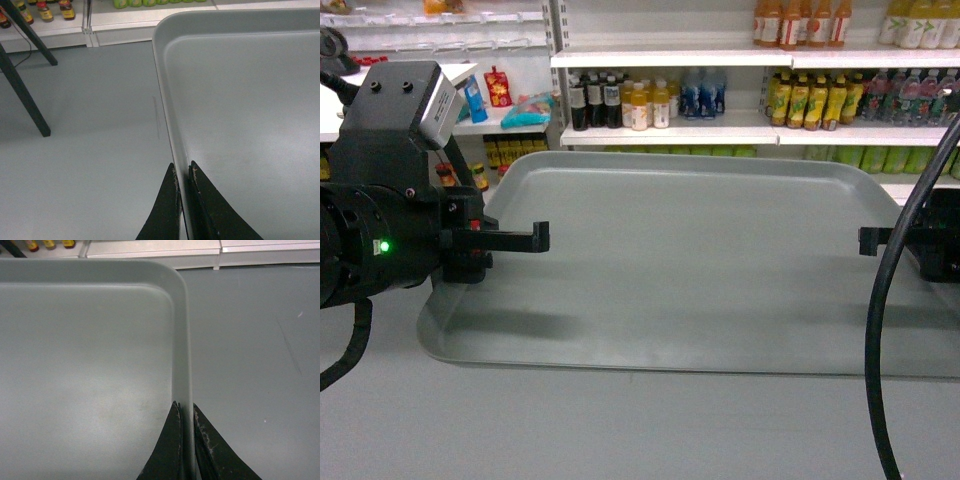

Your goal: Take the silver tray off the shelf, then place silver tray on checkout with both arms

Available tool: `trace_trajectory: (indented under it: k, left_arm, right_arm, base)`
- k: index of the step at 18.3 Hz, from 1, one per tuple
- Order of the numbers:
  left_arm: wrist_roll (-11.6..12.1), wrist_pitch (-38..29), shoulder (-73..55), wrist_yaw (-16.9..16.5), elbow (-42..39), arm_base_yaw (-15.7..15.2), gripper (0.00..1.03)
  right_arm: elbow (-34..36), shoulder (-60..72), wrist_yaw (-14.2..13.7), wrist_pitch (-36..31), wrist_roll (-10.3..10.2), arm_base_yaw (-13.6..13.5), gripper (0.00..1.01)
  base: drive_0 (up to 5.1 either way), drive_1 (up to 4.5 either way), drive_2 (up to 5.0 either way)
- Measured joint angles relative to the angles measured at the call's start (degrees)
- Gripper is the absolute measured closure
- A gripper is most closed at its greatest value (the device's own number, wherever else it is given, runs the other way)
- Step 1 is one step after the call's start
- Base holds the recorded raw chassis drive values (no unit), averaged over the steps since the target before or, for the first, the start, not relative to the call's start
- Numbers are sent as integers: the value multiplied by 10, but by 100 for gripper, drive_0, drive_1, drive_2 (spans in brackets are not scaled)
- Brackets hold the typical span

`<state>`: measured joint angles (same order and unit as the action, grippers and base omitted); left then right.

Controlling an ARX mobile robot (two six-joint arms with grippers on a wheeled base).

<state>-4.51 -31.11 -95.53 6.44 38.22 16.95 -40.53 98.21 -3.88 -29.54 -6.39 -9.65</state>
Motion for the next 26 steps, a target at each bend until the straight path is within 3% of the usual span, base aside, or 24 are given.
trace_trajectory:
  k: [26]
  left_arm:
    - [0, 0, 0, 0, 0, -2, 100]
  right_arm:
    - [0, 0, 0, -4, 0, -1, 98]
  base:
    - [-499, 247, 247]
